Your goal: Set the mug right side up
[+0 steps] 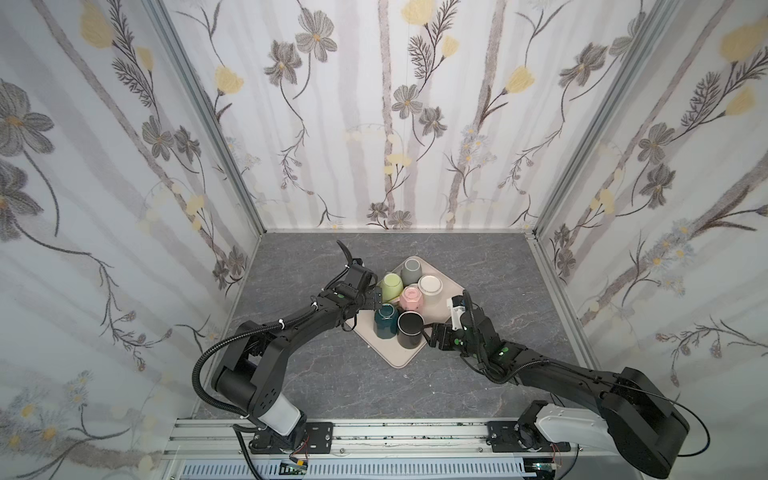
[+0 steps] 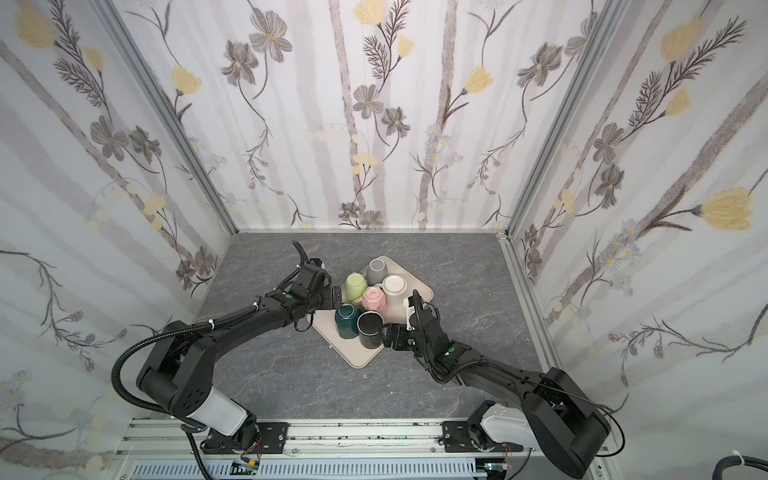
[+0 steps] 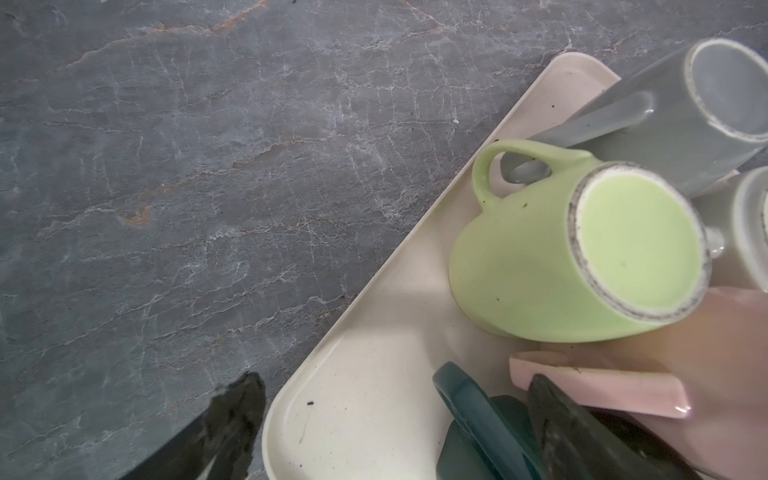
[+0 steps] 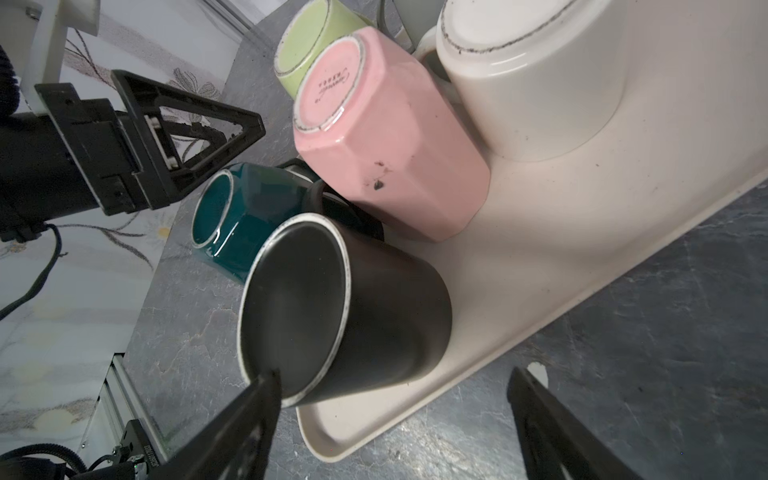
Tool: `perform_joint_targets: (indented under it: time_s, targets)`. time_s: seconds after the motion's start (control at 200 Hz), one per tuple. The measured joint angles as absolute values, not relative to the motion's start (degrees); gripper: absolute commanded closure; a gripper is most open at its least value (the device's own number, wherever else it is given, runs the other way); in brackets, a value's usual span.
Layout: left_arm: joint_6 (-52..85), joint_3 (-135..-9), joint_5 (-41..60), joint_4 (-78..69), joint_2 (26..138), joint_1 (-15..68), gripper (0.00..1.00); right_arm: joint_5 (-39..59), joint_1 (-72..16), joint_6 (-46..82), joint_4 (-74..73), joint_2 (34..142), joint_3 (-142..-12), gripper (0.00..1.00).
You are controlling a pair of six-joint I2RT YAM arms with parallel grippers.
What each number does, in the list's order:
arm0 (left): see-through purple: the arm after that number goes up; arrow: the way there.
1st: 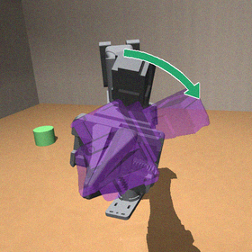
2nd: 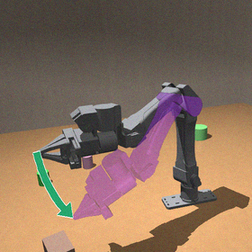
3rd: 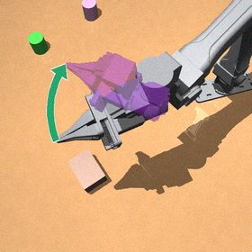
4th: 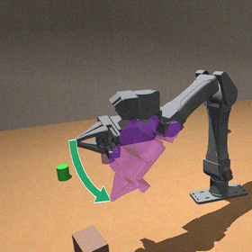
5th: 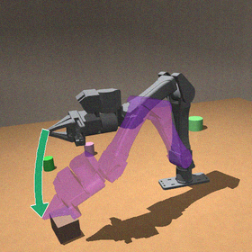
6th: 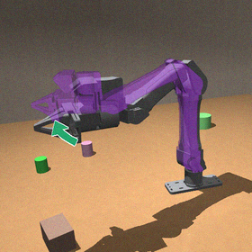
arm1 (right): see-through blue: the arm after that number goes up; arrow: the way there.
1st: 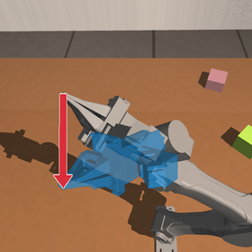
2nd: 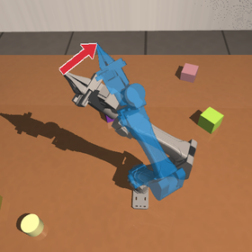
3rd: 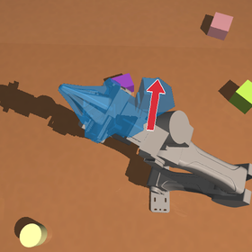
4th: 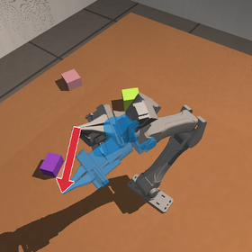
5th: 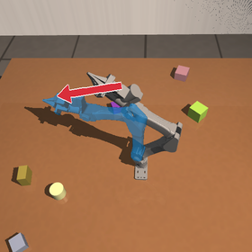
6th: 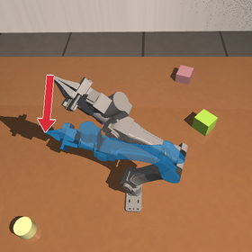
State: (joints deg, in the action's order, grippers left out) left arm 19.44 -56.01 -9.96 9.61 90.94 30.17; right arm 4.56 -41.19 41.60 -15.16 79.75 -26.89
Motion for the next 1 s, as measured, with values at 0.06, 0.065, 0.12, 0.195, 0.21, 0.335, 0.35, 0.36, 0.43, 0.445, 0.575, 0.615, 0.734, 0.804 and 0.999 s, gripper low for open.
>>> perform_joint_targets:
  time_s: [0.06, 0.065, 0.12, 0.195, 0.21, 0.335, 0.35, 0.36, 0.43, 0.445, 0.575, 0.615, 0.734, 0.804, 0.999]
  targets:
    - [19.0, -56.42, -10.33, 10.15, 91.37, 30.15, 0.0, 4.51, -40.4, 42.33, -15.09, 80.77, -27.35, 0.21]
    - [19.0, -56.45, -10.33, 10.17, 91.39, 30.15, 0.0, 4.51, -40.29, 42.46, -15.07, 80.88, -27.42, 0.21]
    - [18.9, -56.75, -10.5, 10.39, 91.72, 30.06, 0.0, 4.58, -39.29, 43.05, -14.96, 81.65, -27.79, 0.22]
    - [18.31, -56.9, -10.63, 10.52, 91.96, 29.93, 0.0, 4.69, -37.54, 43.97, -15.16, 82.35, -28.16, 0.22]
    - [18.31, -56.9, -10.68, 10.57, 91.98, 29.89, 0.0, 4.71, -37.08, 44.14, -15.25, 82.48, -28.18, 0.22]
    - [18.33, -56.86, -10.31, 10.87, 92.49, 28.93, 0.0, 4.49, -33.61, 45.78, -15.51, 83.55, -28.62, 0.19]
    - [18.35, -56.86, -10.24, 10.87, 92.62, 28.73, 0.0, 4.36, -33.3, 45.8, -15.33, 83.72, -28.8, 0.19]
    - [18.37, -56.82, -10.2, 10.87, 92.68, 28.6, 0.0, 4.27, -33.12, 45.8, -15.2, 83.85, -28.95, 0.19]
    - [18.57, -56.53, -9.56, 10.92, 93.23, 27.59, 0.0, 3.51, -32.32, 45.78, -14.0, 84.84, -30.33, 0.19]
    - [18.63, -56.45, -9.43, 10.92, 93.32, 27.46, 0.0, 3.33, -32.21, 45.76, -13.76, 85.03, -30.59, 0.19]
    - [18.85, -55.59, -8.73, 10.74, 93.8, 26.68, 0.0, 2.09, -31.51, 45.32, -13.19, 86.15, -31.55, 0.19]
    - [18.87, -55.48, -7.99, 10.72, 94.04, 26.65, 0.0, 1.91, -31.27, 45.3, -13.41, 86.39, -31.59, 0.19]
    - [19.14, -55.48, -7.22, 10.24, 95.29, 26.57, 0.0, 1.1, -29.82, 45.15, -13.43, 86.8, -31.59, 0.19]
    - [19.38, -55.42, -6.74, 10.04, 95.74, 26.52, 0.0, -0.12, -29.12, 44.38, -11.75, 86.78, -31.59, 0.19]
    - [19.53, -54.83, -6.42, 9.52, 95.96, 26.52, 0.0, -0.4, -29.15, 42.74, -7.31, 85.54, -31.7, 0.19]
